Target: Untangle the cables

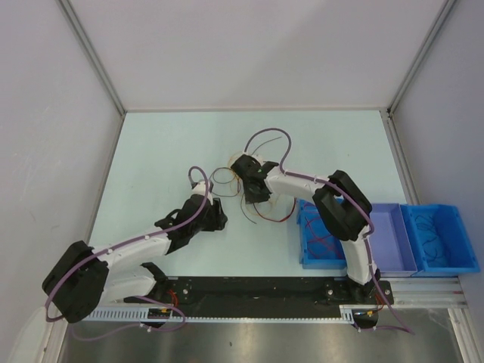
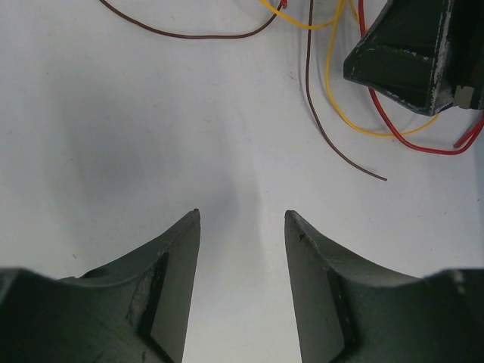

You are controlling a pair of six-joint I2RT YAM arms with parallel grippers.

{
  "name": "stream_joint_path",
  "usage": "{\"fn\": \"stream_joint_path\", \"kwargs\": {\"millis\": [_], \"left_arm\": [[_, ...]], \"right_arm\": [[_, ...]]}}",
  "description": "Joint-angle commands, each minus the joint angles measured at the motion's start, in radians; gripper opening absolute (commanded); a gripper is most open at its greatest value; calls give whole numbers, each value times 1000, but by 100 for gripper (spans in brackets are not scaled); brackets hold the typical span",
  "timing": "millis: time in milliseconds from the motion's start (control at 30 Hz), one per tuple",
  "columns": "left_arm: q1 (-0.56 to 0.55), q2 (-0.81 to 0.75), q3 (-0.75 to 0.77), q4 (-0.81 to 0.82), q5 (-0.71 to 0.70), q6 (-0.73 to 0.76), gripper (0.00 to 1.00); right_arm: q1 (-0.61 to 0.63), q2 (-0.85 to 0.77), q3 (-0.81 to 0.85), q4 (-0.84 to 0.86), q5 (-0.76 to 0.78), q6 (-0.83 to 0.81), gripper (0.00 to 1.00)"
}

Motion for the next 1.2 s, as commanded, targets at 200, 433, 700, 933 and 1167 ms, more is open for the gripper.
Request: {"fn": "stream_joint_path", "kwargs": {"millis": [200,433,700,933,1167], "left_arm": [[7,10,21,36,10,-14,53],[5,19,23,36,12,-14,52],[5,19,25,34,10,-14,52],[7,19,25,33,8,-15,51],[5,20,26,28,5,-15,50]], "right_arm": [[19,56,72,-50,52,-10,21],[26,23,97,-103,111,-2,0],[30,-184,163,-209,167,-37,0],[28,-397,243,-226,175,-91,0],[36,-540,374,-229,158,-163,0]]}}
